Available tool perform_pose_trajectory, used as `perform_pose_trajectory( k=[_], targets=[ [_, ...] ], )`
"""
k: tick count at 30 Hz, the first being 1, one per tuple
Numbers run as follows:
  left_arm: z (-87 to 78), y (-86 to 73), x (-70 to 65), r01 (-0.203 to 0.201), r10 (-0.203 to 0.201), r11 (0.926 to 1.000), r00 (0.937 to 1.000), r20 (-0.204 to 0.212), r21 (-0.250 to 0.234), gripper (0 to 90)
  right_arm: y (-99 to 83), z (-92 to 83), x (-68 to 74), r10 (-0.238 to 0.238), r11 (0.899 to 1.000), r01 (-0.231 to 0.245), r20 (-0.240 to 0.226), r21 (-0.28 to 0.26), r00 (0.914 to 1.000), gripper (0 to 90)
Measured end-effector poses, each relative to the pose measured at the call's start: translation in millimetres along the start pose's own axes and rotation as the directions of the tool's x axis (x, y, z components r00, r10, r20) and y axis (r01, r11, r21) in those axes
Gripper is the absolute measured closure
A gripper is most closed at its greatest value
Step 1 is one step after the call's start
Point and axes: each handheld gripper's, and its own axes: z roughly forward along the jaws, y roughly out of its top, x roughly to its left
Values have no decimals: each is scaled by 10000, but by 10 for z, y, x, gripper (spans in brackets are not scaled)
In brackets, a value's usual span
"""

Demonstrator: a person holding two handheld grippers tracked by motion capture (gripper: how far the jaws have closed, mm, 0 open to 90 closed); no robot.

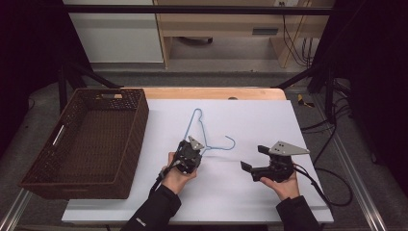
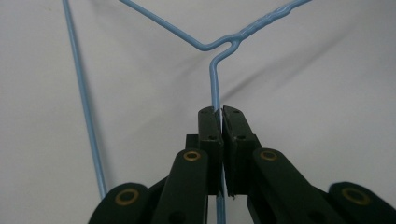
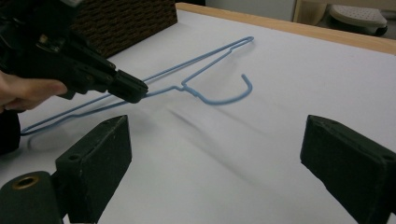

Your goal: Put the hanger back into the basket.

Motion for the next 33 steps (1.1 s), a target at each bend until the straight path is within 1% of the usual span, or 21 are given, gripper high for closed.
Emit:
perform_pose_trajectory(
  k=[3,5,7,11,16,19,20,24,25,27,30,32,33],
  targets=[
    [-101,-5,38,19,-18,9999,10000,28,-154,873,-7,68,34,5,9999,-3,-94,152,10000,96],
    [-153,-13,69,10,-9,9996,10000,43,-286,873,0,121,60,-130,9997,133,-143,197,9998,96],
    [-205,-23,100,-42,44,9995,10000,57,-303,874,15,185,98,-142,9996,149,-282,252,9995,104],
    [-267,-59,150,55,-46,9985,9999,166,-540,874,52,347,163,-249,9991,266,-498,334,9984,118],
    [-287,-87,178,71,-58,9981,9998,209,-616,874,113,564,212,-108,9996,128,-788,255,9968,151],
    [-294,-94,185,10,4,9979,9998,211,-642,874,145,689,239,9,9996,17,-939,282,9956,172],
    [-298,-95,185,28,-12,9979,9997,253,-649,874,152,737,250,-18,9994,52,-975,345,9952,173],
    [-316,-95,196,125,-100,9970,9994,325,-769,874,170,836,274,20,9994,17,-1063,349,9943,196],
    [-324,-95,204,69,-45,9972,9995,312,-746,874,176,850,274,-6,9995,39,-1045,316,9945,201],
    [-333,-96,209,104,-79,9969,9995,316,-776,874,198,882,283,-146,9994,177,-981,302,9951,212],
    [-339,-96,216,134,-107,9964,9994,322,-836,874,231,930,284,-128,9997,148,-1038,187,9945,273],
    [-343,-96,218,165,-138,9965,9994,332,-822,874,253,976,294,-101,9997,129,-1162,230,9932,308],
    [-343,-96,219,167,-141,9965,9994,330,-823,874,260,995,298,-119,9996,147,-1151,235,9933,328]
  ],
)
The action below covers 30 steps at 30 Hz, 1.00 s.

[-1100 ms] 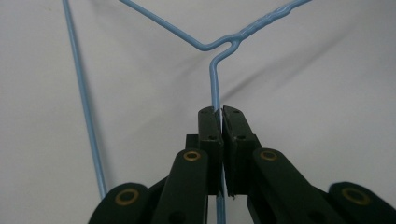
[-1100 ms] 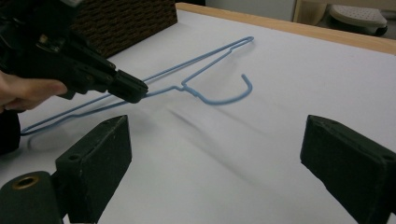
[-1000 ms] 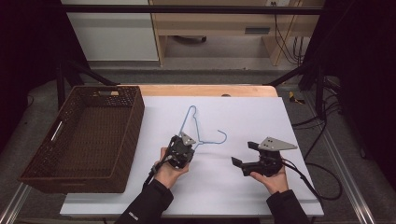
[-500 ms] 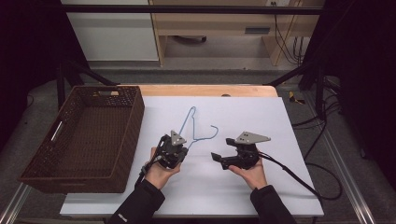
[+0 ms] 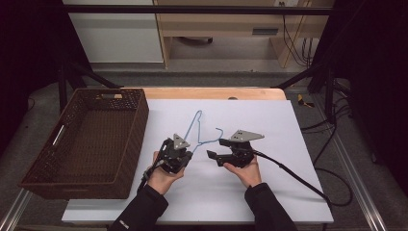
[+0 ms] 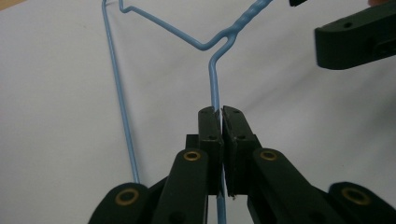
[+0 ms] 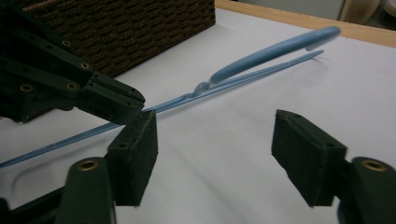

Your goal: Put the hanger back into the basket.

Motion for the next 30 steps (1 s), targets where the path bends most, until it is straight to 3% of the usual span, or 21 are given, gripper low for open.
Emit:
perform_pose_trajectory(
  k=[8,12,18,25,30],
  targets=[
    [12,-4,-17,-78,78,10000,10000,8,52,874,60,149,21,-90,9999,89,-282,-48,9996,516],
    [16,-9,-21,-63,63,9999,10000,40,91,873,69,189,17,60,9998,-70,-490,-202,9988,654],
    [40,-19,-35,-77,76,9998,9999,70,172,873,56,208,1,-58,9999,52,-531,-122,9986,830],
    [30,-7,-40,-170,169,9998,9998,37,114,865,70,187,7,44,9997,-60,-706,-221,9975,856],
    [72,18,-79,-601,606,9978,9980,-176,295,700,66,184,26,35,9996,-55,-736,-272,9973,857]
  ],
)
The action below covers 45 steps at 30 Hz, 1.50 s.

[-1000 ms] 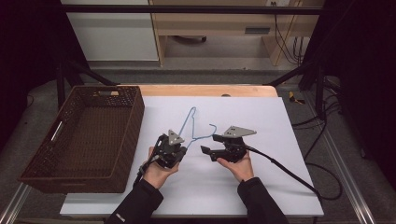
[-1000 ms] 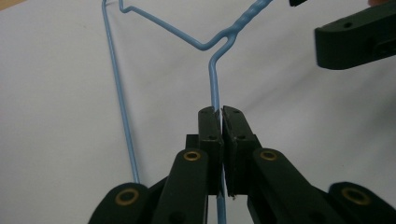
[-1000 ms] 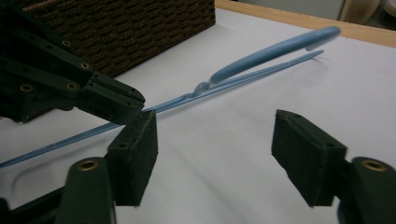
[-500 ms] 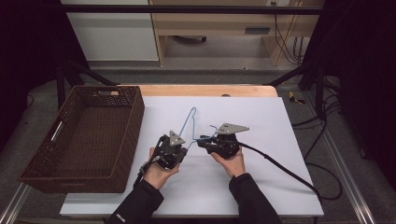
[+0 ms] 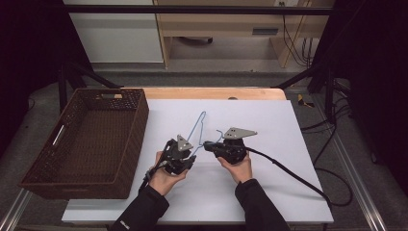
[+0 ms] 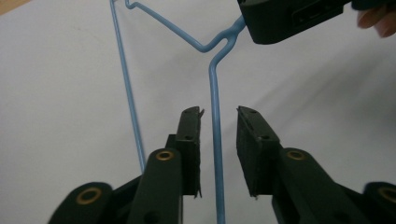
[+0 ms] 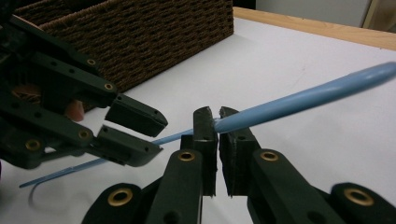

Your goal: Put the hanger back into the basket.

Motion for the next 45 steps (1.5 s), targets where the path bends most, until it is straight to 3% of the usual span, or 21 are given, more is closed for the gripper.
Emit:
perform_pose_trajectory(
  k=[3,7,12,20,25,29,34,39,45],
  targets=[
    [70,-4,-22,-245,249,9993,9996,-105,295,691,0,-2,1,-17,10000,17,12,-1,10000,857],
    [119,-11,-29,-359,372,9980,9990,-254,520,752,2,-8,5,-8,10000,8,31,32,10000,857],
    [120,-11,-28,-289,301,9976,9994,-187,624,849,6,-12,10,-6,10000,6,37,31,10000,857],
    [100,-7,-59,-110,143,9985,9980,-613,542,871,8,-13,32,-37,10000,38,109,-14,9999,850],
    [19,-2,-21,-223,245,9994,9965,-795,278,874,19,-74,51,-211,9998,212,392,-38,9990,721],
    [-53,8,6,-298,303,9995,9965,-784,73,874,2,-242,91,-545,9984,538,452,154,9975,637],
    [-139,28,30,-201,187,9995,9984,-540,-263,874,-68,-585,24,-456,9989,460,763,-36,9960,566],
    [-257,53,58,-128,118,9982,9998,-176,-591,874,-103,-925,-95,-324,9992,354,1302,-210,9910,407],
    [-456,90,119,-3,50,9940,9991,429,-1092,874,-82,-1175,-138,-361,9975,471,1926,-531,9806,194]
  ],
)
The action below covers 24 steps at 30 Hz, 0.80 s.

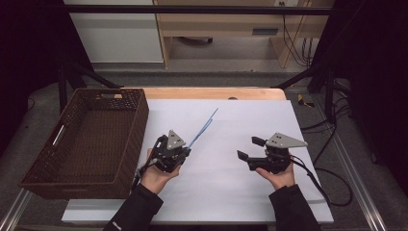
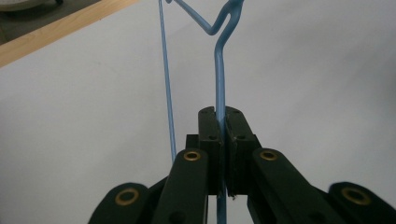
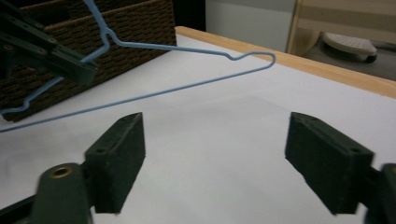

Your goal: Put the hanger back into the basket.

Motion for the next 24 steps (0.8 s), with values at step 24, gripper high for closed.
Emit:
perform_pose_trajectory(
  k=[24],
  targets=[
    [-600,216,128,-348,494,9920,9916,1191,-1217,874,-116,-536,-205,463,9989,-449,973,-164,9942,62]
  ],
)
